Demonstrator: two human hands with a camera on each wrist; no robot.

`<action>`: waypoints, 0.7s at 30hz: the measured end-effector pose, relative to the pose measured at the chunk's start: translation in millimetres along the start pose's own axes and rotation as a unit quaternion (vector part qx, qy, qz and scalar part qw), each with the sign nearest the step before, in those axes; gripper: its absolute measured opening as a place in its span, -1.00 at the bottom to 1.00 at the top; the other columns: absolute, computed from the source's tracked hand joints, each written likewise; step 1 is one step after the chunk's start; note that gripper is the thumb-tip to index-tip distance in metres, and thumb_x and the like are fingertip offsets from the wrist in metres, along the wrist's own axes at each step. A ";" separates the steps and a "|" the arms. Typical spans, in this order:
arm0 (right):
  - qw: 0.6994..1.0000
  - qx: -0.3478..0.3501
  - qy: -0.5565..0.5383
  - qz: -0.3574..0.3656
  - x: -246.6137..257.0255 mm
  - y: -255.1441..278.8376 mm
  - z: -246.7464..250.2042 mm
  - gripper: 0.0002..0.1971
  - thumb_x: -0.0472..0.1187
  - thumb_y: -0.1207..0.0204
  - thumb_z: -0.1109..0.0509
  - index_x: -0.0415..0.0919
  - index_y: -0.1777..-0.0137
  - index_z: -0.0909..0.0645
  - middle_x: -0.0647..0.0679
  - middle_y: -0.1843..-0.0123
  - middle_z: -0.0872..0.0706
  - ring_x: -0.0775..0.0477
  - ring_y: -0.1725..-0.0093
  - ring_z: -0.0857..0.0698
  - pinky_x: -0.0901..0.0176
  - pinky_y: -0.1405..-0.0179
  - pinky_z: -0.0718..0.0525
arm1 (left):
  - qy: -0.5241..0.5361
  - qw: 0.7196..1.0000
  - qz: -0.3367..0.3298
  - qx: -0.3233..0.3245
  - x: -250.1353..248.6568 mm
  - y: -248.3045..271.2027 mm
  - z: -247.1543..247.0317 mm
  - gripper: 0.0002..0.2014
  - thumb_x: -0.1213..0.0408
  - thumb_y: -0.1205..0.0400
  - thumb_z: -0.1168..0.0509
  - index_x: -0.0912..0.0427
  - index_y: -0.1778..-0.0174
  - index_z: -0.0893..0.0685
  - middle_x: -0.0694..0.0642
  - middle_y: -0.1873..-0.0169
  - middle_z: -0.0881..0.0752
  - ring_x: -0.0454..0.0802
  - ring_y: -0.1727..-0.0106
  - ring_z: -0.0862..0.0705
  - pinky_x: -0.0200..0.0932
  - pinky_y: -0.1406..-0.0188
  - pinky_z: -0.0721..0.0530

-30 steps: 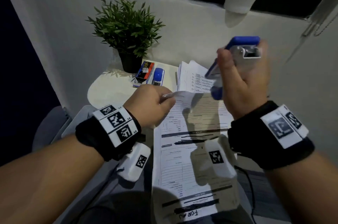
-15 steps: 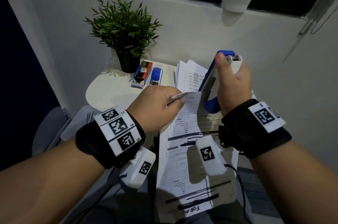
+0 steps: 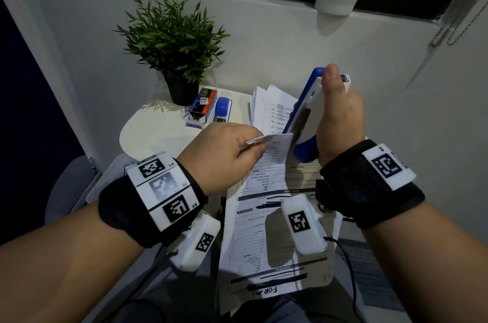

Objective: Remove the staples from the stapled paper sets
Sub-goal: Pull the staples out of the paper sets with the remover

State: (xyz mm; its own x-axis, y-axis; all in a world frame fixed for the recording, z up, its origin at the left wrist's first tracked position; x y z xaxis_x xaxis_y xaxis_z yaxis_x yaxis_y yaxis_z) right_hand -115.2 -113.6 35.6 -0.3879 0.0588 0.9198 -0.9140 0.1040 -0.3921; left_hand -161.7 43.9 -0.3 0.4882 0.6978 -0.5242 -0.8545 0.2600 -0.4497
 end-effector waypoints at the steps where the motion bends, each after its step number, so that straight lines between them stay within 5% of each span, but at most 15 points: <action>1: 1.000 0.003 -0.003 -0.003 0.7 0.4 -0.8 -0.43 0.44 -0.17 -0.17 -0.12 0.29 -0.41 0.04 0.44 -0.52 -0.04 0.38 -0.57 0.14 0.33 -0.59 | -0.002 1.000 0.001 0.002 -0.3 0.3 -0.7 -0.70 0.09 -0.56 -0.17 0.16 0.43 -0.55 -0.04 0.54 -0.55 -0.10 0.44 -0.50 -0.12 0.41 -0.49; 5: 1.000 -0.008 0.023 0.008 4.4 3.1 -2.3 -0.41 0.46 -0.23 -0.10 -0.14 0.31 -0.38 -0.01 0.44 -0.48 -0.06 0.40 -0.55 0.18 0.39 -0.55 | -0.009 1.000 0.018 0.006 -1.1 0.6 -2.4 -0.71 0.08 -0.55 -0.17 0.00 0.50 -0.40 -0.10 0.59 -0.45 -0.19 0.47 -0.46 -0.20 0.47 -0.37; 7: 1.000 -0.012 0.019 0.014 6.4 4.4 -3.1 -0.43 0.42 -0.31 -0.11 -0.15 0.34 -0.34 -0.04 0.46 -0.46 -0.09 0.44 -0.51 0.21 0.42 -0.51 | -0.022 0.999 0.042 -0.003 -2.0 0.8 -1.6 -0.74 0.03 -0.52 -0.16 0.03 0.44 -0.53 -0.07 0.52 -0.56 -0.16 0.39 -0.53 -0.17 0.42 -0.42; 9: 1.000 -0.004 0.010 0.020 8.3 6.3 -5.9 -0.41 0.42 -0.29 -0.11 -0.19 0.30 -0.36 -0.15 0.40 -0.48 -0.21 0.41 -0.50 0.09 0.37 -0.53 | -0.056 0.997 0.055 -0.012 -9.9 -0.6 2.6 -0.72 -0.06 -0.48 -0.21 0.00 0.12 -0.72 -0.08 0.23 -0.73 -0.09 0.14 -0.65 -0.16 0.17 -0.59; 12: 0.999 -0.004 -0.009 0.035 13.5 11.4 -11.6 -0.48 0.38 -0.30 -0.13 -0.14 0.32 -0.35 -0.11 0.42 -0.43 -0.13 0.39 -0.47 0.00 0.35 -0.50 | -0.106 0.992 0.069 0.030 -22.9 -7.4 3.2 -0.43 -0.31 -0.33 -0.37 -0.17 -0.23 -0.63 -0.16 -0.04 -0.72 -0.13 -0.07 -0.64 -0.16 -0.05 -0.61; 16: 0.999 -0.009 -0.018 0.042 13.5 16.3 -16.7 -0.50 0.34 -0.40 -0.15 -0.13 0.36 -0.31 0.00 0.47 -0.38 -0.01 0.44 -0.42 0.18 0.40 -0.43 | -0.030 0.996 0.074 0.031 -24.5 -18.5 -2.0 -0.62 -0.25 -0.23 -0.50 -0.07 0.26 -0.68 -0.11 0.47 -0.58 -0.16 0.39 -0.52 -0.22 0.43 -0.43; 21: 0.998 -0.024 -0.017 0.047 10.6 16.6 -14.5 -0.57 0.23 -0.51 -0.16 -0.09 0.41 -0.30 0.13 0.54 -0.38 0.06 0.49 -0.41 0.20 0.42 -0.42 | 0.010 0.996 0.076 0.047 -24.3 -20.0 -10.0 -0.69 -0.08 -0.30 -0.51 0.01 0.41 -0.56 -0.07 0.50 -0.55 -0.08 0.39 -0.54 -0.18 0.44 -0.52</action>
State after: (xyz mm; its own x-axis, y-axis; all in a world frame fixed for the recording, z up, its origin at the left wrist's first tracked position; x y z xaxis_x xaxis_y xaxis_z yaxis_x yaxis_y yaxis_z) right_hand -132.8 -96.8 38.6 -0.4759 0.0374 0.8787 -0.8672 0.1466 -0.4759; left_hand -154.6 15.1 14.2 0.3535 0.7214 -0.5954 -0.9315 0.2136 -0.2943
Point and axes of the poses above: each hand's wrist, its own y-axis away from the middle knuckle, its own z-axis out of the back of the hand, x = y × z, the point moved 4 cm from there along -y, towards the middle knuckle
